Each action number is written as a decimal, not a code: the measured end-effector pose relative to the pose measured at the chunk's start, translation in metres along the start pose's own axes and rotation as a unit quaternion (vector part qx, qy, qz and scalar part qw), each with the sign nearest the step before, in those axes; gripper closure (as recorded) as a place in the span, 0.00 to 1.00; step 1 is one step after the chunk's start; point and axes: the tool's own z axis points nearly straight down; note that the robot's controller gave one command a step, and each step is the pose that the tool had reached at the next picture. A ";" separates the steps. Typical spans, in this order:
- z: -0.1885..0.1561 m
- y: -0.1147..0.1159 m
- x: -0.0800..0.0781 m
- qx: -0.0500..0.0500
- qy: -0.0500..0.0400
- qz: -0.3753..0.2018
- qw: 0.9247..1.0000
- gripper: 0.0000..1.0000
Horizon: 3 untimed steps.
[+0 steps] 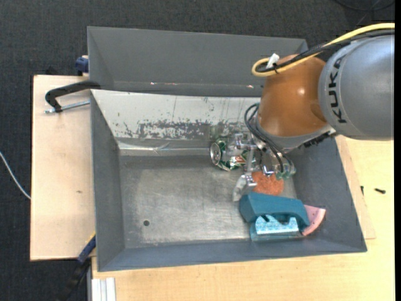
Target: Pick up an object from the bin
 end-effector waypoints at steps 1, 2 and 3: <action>0.026 -0.037 -0.008 -0.001 -0.001 -0.017 1.000 1.00; 0.026 -0.037 -0.008 -0.001 -0.001 -0.017 1.000 1.00; 0.008 -0.030 0.002 0.000 0.001 -0.066 0.998 1.00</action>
Offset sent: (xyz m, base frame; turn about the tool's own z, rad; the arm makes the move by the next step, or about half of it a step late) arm 0.0000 0.0000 0.0000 0.0000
